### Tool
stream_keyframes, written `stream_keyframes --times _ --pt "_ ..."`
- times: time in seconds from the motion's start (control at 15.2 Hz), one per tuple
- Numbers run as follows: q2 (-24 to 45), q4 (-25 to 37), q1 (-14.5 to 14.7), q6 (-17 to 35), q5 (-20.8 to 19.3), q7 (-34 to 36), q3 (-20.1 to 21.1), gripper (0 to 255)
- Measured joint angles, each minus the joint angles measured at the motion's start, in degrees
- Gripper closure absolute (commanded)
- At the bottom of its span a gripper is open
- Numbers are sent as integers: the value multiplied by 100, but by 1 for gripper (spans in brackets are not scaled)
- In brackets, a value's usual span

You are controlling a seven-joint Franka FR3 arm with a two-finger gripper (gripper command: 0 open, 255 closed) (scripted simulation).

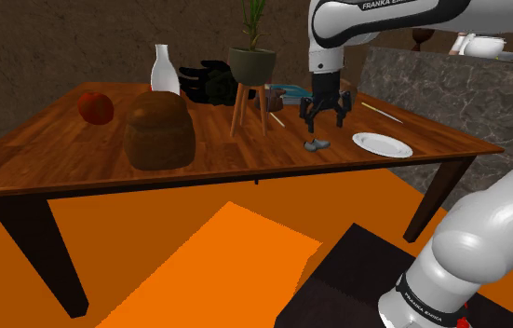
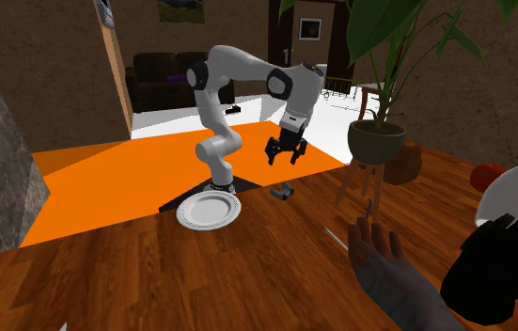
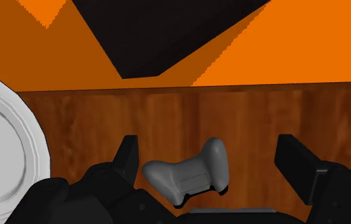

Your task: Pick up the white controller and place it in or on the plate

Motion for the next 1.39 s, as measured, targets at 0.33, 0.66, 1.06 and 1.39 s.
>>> stream_keyframes --times 0.33,0.66,1.06,1.39 --pt "121 -186 -49 297 -40 145 -20 0" --pt "69 -499 -63 561 -54 145 -41 0" --pt "70 -510 -64 574 -56 145 -42 255" --pt "70 -510 -64 574 -55 145 -42 255"
